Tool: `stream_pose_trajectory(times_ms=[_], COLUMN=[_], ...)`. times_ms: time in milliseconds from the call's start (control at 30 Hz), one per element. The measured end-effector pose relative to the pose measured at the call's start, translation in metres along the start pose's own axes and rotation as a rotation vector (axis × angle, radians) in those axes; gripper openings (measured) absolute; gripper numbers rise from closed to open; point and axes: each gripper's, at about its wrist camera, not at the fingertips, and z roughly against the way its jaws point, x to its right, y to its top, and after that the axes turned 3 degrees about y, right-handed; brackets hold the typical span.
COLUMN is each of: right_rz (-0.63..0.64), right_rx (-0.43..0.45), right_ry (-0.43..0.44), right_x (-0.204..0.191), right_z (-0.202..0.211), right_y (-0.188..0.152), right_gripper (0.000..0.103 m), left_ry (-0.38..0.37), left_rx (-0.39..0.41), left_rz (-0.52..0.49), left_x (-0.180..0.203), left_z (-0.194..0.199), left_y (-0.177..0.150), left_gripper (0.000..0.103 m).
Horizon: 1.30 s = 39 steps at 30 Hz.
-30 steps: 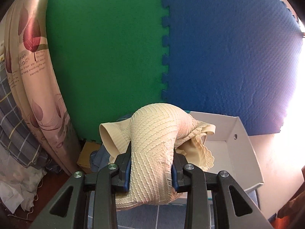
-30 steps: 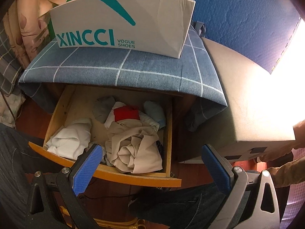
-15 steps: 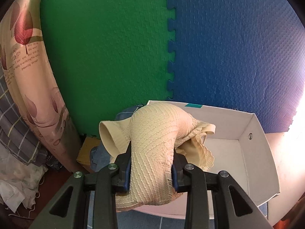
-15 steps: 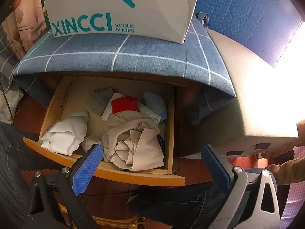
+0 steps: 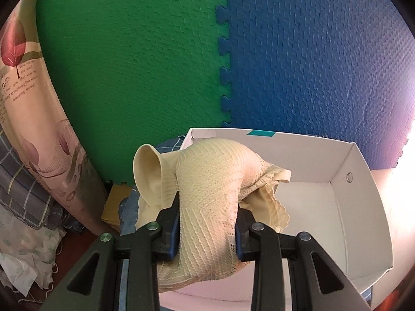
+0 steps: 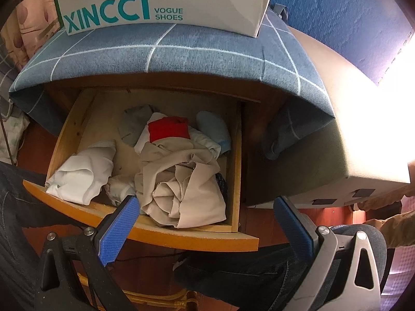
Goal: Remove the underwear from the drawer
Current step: 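Lower the bra into the white box and open the left gripper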
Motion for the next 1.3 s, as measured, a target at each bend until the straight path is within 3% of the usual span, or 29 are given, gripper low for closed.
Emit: stream_pose_trajectory(times_ms=[433, 633, 733, 933, 1100, 1300], right_rz=[0.014, -0.055, -0.059, -0.014, 0.005, 0.031], right_rx=[-0.001, -0.01, -0.009, -0.021, -0.028, -0.024], right_ry=[0.007, 0.068, 0.058, 0.082, 0.086, 0.083], right_x=[-0.004, 0.014, 0.015, -0.001, -0.013, -0.026], right_z=[-0.005, -0.015, -0.021, -0.036, -0.046, -0.049], right_y=[0.0, -0.001, -0.002, -0.001, 0.009, 0.017], right_gripper=[0.102, 0.102, 0.102, 0.102, 0.102, 0.102], left_ry=[0.006, -0.013, -0.017, -0.105, -0.179, -0.229], left_rx=[-0.1, -0.092, -0.103, -0.06, -0.031, 0.007], left_rz=[-0.029, -0.037, -0.046, 0.02, 0.004, 0.012], left_x=[0.013, 0.015, 0.015, 0.001, -0.003, 0.002], left_z=[-0.03, -0.034, -0.038, -0.034, -0.032, -0.02], left_y=[0.001, -0.004, -0.008, -0.012, -0.012, -0.008], left_gripper=[0.032, 0.036, 0.038, 0.041, 0.053, 0.06])
